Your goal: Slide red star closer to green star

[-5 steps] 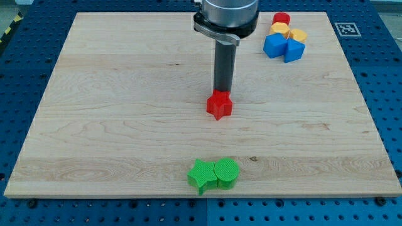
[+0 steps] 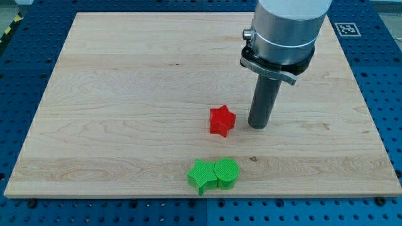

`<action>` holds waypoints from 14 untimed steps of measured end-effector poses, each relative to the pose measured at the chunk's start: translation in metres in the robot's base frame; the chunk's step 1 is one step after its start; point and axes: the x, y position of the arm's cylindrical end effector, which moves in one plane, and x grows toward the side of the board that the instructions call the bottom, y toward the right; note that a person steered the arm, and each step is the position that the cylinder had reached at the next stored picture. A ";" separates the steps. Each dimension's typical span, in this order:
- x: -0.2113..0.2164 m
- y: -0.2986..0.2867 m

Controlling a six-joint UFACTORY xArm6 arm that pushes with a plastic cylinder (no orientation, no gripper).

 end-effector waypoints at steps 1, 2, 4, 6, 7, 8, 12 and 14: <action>0.009 -0.017; 0.009 -0.024; -0.012 -0.067; -0.069 -0.071; -0.069 -0.099; -0.037 -0.099; 0.019 -0.104; 0.020 -0.104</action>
